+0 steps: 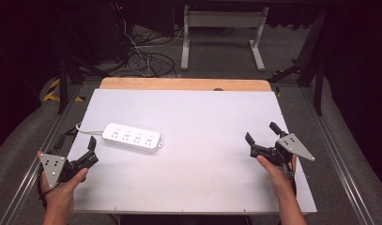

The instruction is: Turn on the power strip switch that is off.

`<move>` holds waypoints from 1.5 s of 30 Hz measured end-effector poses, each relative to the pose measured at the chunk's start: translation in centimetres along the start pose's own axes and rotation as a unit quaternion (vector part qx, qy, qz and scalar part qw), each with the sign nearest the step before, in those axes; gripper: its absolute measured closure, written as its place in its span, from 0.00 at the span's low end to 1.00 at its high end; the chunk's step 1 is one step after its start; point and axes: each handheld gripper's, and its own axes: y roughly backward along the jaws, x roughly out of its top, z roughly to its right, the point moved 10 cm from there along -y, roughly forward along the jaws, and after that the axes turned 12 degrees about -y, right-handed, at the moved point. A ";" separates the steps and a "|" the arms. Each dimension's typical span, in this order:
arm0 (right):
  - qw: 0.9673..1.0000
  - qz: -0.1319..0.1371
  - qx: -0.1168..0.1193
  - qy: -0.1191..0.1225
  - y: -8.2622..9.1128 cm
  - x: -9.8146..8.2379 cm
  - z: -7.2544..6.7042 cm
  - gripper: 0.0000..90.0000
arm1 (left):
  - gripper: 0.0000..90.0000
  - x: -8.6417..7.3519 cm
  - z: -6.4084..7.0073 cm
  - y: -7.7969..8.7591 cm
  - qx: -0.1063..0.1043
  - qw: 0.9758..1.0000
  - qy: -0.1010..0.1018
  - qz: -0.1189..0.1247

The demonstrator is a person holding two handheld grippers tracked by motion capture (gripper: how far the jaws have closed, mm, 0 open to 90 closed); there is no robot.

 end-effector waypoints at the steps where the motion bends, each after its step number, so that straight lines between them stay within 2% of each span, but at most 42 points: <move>1: 1.000 0.000 0.000 0.000 0.0 0.0 0.0 0.01 | 0.08 0.0 0.0 0.0 0.000 1.000 0.000 0.000; 11: 1.000 0.000 0.000 0.001 -0.1 0.0 0.0 0.02 | 0.09 0.0 0.0 0.0 0.001 1.000 -0.003 0.000; 15: 1.000 -0.001 -0.003 -0.001 0.0 0.0 0.2 0.02 | 0.12 0.1 -0.1 -0.1 0.007 1.000 -0.001 0.004; 21: 1.000 -0.002 -0.008 0.001 0.2 0.0 0.4 0.02 | 0.17 0.2 0.1 -0.4 0.003 1.000 -0.001 0.005; 25: 1.000 0.000 -0.008 0.000 0.4 0.0 0.5 0.02 | 0.23 0.3 0.3 -0.4 0.002 1.000 -0.004 0.003; 26: 1.000 -0.001 -0.009 -0.001 0.5 0.0 0.5 0.02 | 0.30 0.3 0.3 -0.4 0.002 1.000 -0.004 0.002; 28: 1.000 -0.001 -0.008 -0.002 0.5 0.0 0.5 0.02 | 0.34 0.2 0.3 -0.4 0.003 1.000 -0.002 -0.010; 30: 1.000 0.002 -0.003 -0.005 0.6 0.1 0.4 0.02 | 0.51 0.1 0.2 -0.3 0.003 1.000 0.008 -0.019; 31: 1.000 0.004 -0.003 -0.005 0.6 0.2 0.4 0.02 | 0.54 0.1 0.2 -0.3 0.002 1.000 0.010 -0.023; 36: 1.000 0.002 -0.002 -0.007 0.6 0.2 0.4 0.03 | 0.62 -0.1 0.3 -0.1 -0.006 0.999 0.023 -0.033; 41: 1.000 0.003 -0.001 -0.007 0.6 0.2 0.4 0.03 | 0.70 0.0 0.6 0.0 -0.012 0.999 0.024 -0.037; 43: 1.000 0.001 -0.002 -0.010 0.6 0.1 0.5 0.02 | 0.80 0.2 0.4 0.0 -0.007 0.999 0.029 -0.041; 44: 1.000 0.001 -0.002 -0.010 0.6 0.1 0.5 0.02 | 0.80 0.3 0.2 0.1 -0.005 0.998 0.033 -0.044; 45: 1.000 -0.001 -0.002 -0.007 0.5 0.0 0.4 0.02 | 0.88 0.6 0.1 0.0 -0.001 0.998 0.045 -0.042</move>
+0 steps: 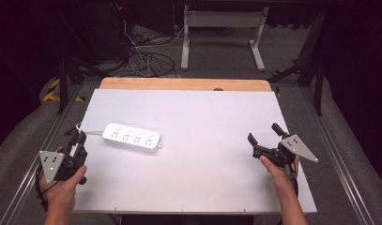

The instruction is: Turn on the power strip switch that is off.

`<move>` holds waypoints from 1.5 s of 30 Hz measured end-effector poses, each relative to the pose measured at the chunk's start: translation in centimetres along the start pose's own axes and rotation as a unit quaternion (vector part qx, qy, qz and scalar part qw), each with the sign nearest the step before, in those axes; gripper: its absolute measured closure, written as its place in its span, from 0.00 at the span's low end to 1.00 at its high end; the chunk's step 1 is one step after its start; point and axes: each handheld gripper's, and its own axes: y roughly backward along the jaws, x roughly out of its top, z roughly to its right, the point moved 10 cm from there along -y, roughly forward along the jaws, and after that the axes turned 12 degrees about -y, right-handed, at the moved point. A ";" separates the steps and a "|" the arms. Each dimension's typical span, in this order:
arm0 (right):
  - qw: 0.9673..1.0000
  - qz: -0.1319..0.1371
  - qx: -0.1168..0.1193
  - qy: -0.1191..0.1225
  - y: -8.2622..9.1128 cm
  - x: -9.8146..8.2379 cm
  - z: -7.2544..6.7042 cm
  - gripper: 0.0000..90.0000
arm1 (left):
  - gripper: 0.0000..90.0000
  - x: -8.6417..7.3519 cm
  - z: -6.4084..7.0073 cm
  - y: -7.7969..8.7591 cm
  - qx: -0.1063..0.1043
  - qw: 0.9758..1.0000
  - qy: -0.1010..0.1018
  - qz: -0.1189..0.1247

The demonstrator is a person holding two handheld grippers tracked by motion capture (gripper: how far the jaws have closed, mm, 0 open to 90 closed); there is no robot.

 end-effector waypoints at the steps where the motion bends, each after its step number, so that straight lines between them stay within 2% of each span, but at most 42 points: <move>1: 1.000 0.000 0.000 0.000 0.0 0.0 0.0 0.02 | 0.88 0.2 -0.1 0.0 0.002 1.000 0.003 0.000; 2: 1.000 -0.002 -0.001 0.000 0.0 -0.1 -0.1 0.02 | 0.93 0.4 -0.2 0.0 0.003 1.000 0.005 -0.002; 5: 1.000 -0.002 0.004 0.002 0.1 -0.1 -0.3 0.03 | 1.00 0.7 -0.1 0.1 0.003 1.000 0.008 -0.014; 6: 1.000 -0.002 0.004 0.002 0.1 -0.1 -0.3 0.03 | 1.00 0.8 0.0 0.0 0.004 1.000 0.005 -0.017; 8: 1.000 0.001 0.005 -0.007 0.1 0.0 -0.2 0.03 | 1.00 1.0 0.1 -0.3 -0.006 0.999 -0.015 -0.030; 12: 1.000 -0.002 0.004 -0.009 0.0 -0.1 -0.1 0.03 | 1.00 1.8 0.2 -0.9 -0.022 0.998 -0.030 -0.048; 13: 1.000 -0.002 0.004 -0.010 0.0 -0.2 0.0 0.03 | 1.00 1.9 0.1 -1.1 -0.024 0.997 -0.040 -0.054; 18: 1.000 -0.003 0.004 -0.007 -0.1 -0.2 0.1 0.03 | 1.00 2.7 0.3 -2.2 -0.046 0.995 -0.046 -0.080; 21: 1.000 -0.004 0.002 -0.012 -0.1 -0.2 0.1 0.03 | 1.00 3.3 0.8 -3.1 -0.057 0.991 -0.063 -0.104; 23: 1.000 -0.005 0.001 -0.011 -0.1 -0.3 0.1 0.03 | 1.00 3.5 1.4 -3.8 -0.071 0.986 -0.078 -0.131; 26: 1.000 -0.006 0.003 -0.012 -0.1 -0.3 0.1 0.03 | 1.00 3.1 2.2 -4.9 -0.090 0.975 -0.097 -0.176; 30: 1.000 -0.006 0.003 -0.014 -0.1 -0.3 0.2 0.03 | 1.00 2.2 3.0 -6.2 -0.107 0.959 -0.131 -0.229; 31: 1.000 -0.008 0.002 -0.017 -0.1 -0.4 0.2 0.03 | 1.00 2.0 3.2 -6.5 -0.110 0.956 -0.133 -0.238; 33: 1.000 -0.010 0.002 -0.018 -0.2 -0.5 0.3 0.03 | 1.00 1.5 3.5 -7.1 -0.117 0.948 -0.141 -0.260; 37: 1.000 -0.013 0.004 -0.014 -0.3 -0.6 0.2 0.03 | 1.00 -0.2 4.1 -8.3 -0.129 0.930 -0.154 -0.306; 40: 1.000 -0.014 0.002 -0.014 -0.3 -0.6 0.3 0.04 | 1.00 -1.3 4.1 -9.1 -0.128 0.921 -0.151 -0.335; 42: 1.000 -0.016 0.004 -0.015 -0.4 -0.7 0.3 0.04 | 1.00 -1.9 4.2 -9.6 -0.131 0.916 -0.146 -0.351; 44: 1.000 -0.020 0.000 -0.013 -0.4 -0.8 0.4 0.04 | 1.00 -2.7 4.4 -10.0 -0.136 0.908 -0.150 -0.366; 45: 1.000 -0.020 0.000 -0.013 -0.5 -0.8 0.4 0.04 | 1.00 -3.1 4.5 -10.0 -0.138 0.904 -0.155 -0.375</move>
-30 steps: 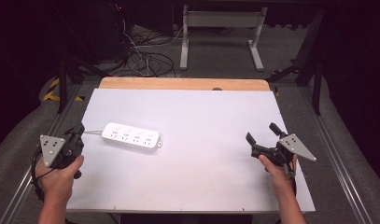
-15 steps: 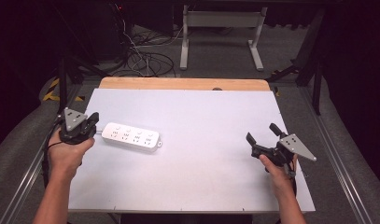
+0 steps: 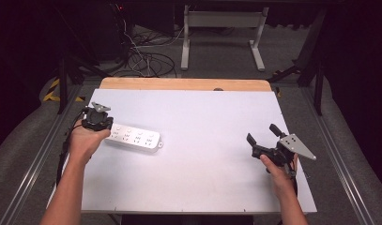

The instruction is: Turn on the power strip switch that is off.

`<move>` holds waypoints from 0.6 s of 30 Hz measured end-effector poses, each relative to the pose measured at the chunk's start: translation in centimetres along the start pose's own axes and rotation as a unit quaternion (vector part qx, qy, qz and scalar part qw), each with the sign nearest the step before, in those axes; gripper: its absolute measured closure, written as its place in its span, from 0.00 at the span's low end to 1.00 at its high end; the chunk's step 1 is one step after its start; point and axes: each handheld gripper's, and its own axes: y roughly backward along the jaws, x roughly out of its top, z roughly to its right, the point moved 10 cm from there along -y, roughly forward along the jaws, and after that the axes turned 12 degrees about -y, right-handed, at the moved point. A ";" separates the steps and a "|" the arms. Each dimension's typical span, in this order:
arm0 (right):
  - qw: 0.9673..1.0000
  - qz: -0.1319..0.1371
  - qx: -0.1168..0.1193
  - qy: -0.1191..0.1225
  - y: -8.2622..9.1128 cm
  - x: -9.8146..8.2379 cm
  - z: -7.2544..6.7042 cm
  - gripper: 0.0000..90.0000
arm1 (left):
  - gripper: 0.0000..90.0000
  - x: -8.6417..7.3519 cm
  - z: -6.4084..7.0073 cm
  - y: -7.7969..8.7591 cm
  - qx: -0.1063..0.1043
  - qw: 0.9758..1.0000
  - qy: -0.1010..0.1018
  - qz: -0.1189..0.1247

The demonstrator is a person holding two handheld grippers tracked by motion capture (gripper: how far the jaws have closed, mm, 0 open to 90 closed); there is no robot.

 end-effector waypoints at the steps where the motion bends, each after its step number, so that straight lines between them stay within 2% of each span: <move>1: 1.000 0.000 0.000 0.000 0.0 0.0 0.0 0.04 | 1.00 -0.2 0.1 -0.4 0.001 1.000 0.000 -0.008; 3: 1.000 0.000 0.000 -0.003 0.0 0.0 0.0 0.04 | 1.00 -0.6 0.3 -1.2 0.002 1.000 0.001 -0.022; 7: 1.000 0.001 0.003 -0.001 0.1 0.0 -0.2 0.04 | 1.00 -0.1 0.9 -1.9 -0.014 1.000 0.009 -0.013; 10: 1.000 0.001 0.003 0.001 0.2 0.0 -0.3 0.04 | 1.00 -0.2 1.3 -2.7 -0.023 0.999 0.012 -0.021; 12: 1.000 0.001 0.004 0.002 0.2 0.1 -0.3 0.04 | 1.00 -0.6 1.4 -3.2 -0.020 0.999 0.010 -0.032; 15: 1.000 0.001 0.003 0.001 0.2 0.1 -0.3 0.04 | 1.00 -0.5 1.3 -3.5 -0.021 0.999 0.017 -0.030; 18: 1.000 0.001 0.003 0.001 0.2 0.1 -0.2 0.04 | 1.00 -0.7 1.2 -3.7 -0.016 0.999 0.013 -0.036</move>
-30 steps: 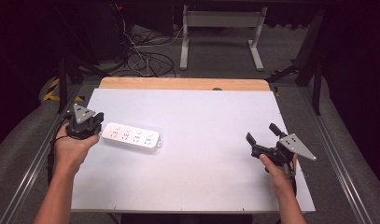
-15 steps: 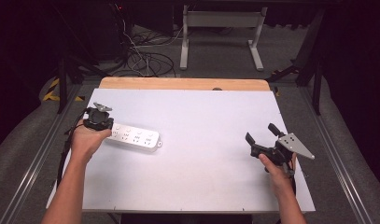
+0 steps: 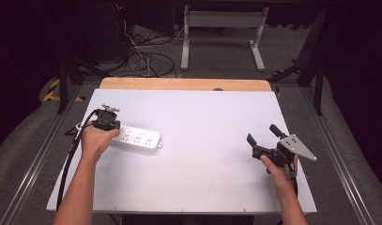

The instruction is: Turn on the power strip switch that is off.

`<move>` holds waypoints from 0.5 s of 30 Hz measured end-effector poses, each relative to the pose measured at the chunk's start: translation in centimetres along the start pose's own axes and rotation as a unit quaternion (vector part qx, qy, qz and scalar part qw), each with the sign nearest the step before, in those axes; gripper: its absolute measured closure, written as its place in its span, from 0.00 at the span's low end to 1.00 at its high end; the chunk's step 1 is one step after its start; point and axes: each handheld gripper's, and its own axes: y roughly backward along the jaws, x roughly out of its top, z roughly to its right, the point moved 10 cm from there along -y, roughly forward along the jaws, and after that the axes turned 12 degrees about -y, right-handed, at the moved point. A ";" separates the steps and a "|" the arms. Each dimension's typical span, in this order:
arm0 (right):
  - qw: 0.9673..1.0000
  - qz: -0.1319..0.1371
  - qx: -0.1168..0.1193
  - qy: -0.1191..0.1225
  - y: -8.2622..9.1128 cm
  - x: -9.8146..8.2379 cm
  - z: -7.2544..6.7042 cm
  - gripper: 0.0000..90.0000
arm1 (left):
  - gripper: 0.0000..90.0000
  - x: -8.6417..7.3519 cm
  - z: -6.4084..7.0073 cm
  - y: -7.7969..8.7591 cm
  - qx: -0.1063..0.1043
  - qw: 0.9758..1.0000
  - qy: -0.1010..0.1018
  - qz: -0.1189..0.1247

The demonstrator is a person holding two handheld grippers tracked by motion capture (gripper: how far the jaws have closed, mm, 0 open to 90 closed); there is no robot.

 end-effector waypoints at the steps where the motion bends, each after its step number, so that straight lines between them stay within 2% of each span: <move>1: 1.000 0.000 0.000 0.000 0.0 0.0 0.0 0.04 | 1.00 -0.2 -0.2 -0.1 0.002 1.000 -0.004 -0.004; 11: 1.000 -0.004 -0.003 0.001 0.0 -0.1 0.0 0.04 | 1.00 -0.4 -0.1 -0.6 -0.007 1.000 0.005 -0.001; 13: 1.000 -0.003 -0.003 -0.001 0.1 -0.1 0.0 0.04 | 1.00 -0.2 0.3 -0.7 -0.011 1.000 0.000 0.005; 15: 1.000 -0.001 -0.004 -0.001 0.1 -0.1 0.0 0.04 | 1.00 -0.1 0.5 -0.9 0.002 1.000 -0.008 0.003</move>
